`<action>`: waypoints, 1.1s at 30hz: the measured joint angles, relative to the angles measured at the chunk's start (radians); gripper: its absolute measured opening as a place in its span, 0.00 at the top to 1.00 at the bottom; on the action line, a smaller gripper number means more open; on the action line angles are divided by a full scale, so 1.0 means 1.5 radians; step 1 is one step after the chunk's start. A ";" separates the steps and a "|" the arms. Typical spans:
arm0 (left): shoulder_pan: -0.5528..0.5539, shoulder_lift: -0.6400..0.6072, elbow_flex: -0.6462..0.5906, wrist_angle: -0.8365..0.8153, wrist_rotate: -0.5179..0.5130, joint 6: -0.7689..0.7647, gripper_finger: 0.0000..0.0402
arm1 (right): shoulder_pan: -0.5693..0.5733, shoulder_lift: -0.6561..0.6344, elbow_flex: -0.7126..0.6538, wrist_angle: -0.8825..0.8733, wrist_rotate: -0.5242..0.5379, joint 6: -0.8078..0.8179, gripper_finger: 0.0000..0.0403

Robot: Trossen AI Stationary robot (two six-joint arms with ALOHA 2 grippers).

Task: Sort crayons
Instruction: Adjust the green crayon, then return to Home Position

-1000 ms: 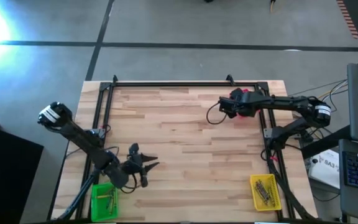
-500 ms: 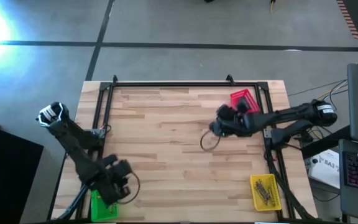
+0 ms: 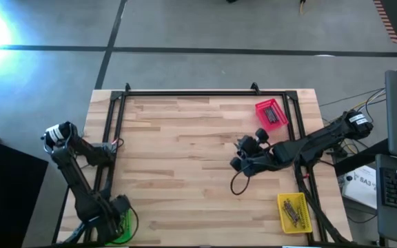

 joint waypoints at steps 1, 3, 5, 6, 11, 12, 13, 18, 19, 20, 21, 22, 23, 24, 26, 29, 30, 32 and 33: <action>-0.004 0.002 0.000 0.003 0.002 0.003 0.81 | 0.002 0.000 0.000 0.000 0.000 0.001 0.79; -0.011 0.008 0.000 0.009 0.004 0.012 0.81 | 0.002 0.000 0.000 0.001 0.000 0.007 0.80; -0.017 0.017 0.000 0.012 0.006 0.019 0.81 | 0.002 0.000 0.000 0.001 0.000 0.011 0.80; -0.019 0.023 0.000 0.013 0.007 0.021 0.81 | 0.002 0.000 0.000 0.001 0.000 0.011 0.80; -0.021 0.058 -0.001 0.045 0.042 0.062 0.81 | 0.002 0.000 0.000 0.001 0.000 0.012 0.80; -0.021 0.066 -0.001 0.049 0.050 0.072 0.81 | 0.002 0.000 0.000 0.001 0.000 0.012 0.80; -0.021 0.073 -0.001 0.050 0.058 0.082 0.81 | 0.002 0.000 0.000 0.001 0.000 0.012 0.80; -0.021 0.105 -0.001 0.033 0.077 0.119 0.81 | 0.002 0.000 0.000 0.001 0.000 0.012 0.81; -0.021 0.108 -0.001 0.034 0.074 0.125 0.81 | 0.002 0.000 0.000 0.001 0.000 0.012 0.81; -0.021 0.110 -0.001 0.034 0.069 0.129 0.81 | 0.002 0.000 0.000 0.001 -0.001 0.012 0.81; -0.020 0.111 -0.001 0.033 0.063 0.130 0.81 | 0.002 0.000 0.000 0.001 0.000 0.012 0.81; -0.020 0.111 -0.001 0.033 0.052 0.129 0.81 | 0.002 0.000 0.000 0.001 0.000 0.012 0.81; -0.019 0.109 -0.001 0.034 0.040 0.127 0.81 | 0.002 0.000 0.000 0.001 0.000 0.012 0.81; -0.019 0.106 -0.001 0.033 0.023 0.122 0.81 | 0.002 0.000 0.000 0.001 0.000 0.012 0.81; -0.019 0.097 0.005 0.033 -0.016 0.104 0.81 | 0.002 0.000 0.000 0.001 -0.001 0.012 0.81; -0.019 0.088 0.013 0.037 -0.060 0.077 0.81 | 0.002 0.000 0.000 0.001 -0.002 0.012 0.81; -0.019 0.087 0.016 0.041 -0.066 0.072 0.81 | 0.002 0.000 0.000 0.001 -0.002 0.012 0.81; -0.019 0.084 0.026 0.047 -0.069 0.065 0.81 | 0.002 0.000 0.000 0.001 -0.004 0.012 0.81; -0.019 0.083 0.031 0.045 -0.070 0.065 0.81 | 0.002 0.000 0.000 0.001 -0.007 0.012 0.81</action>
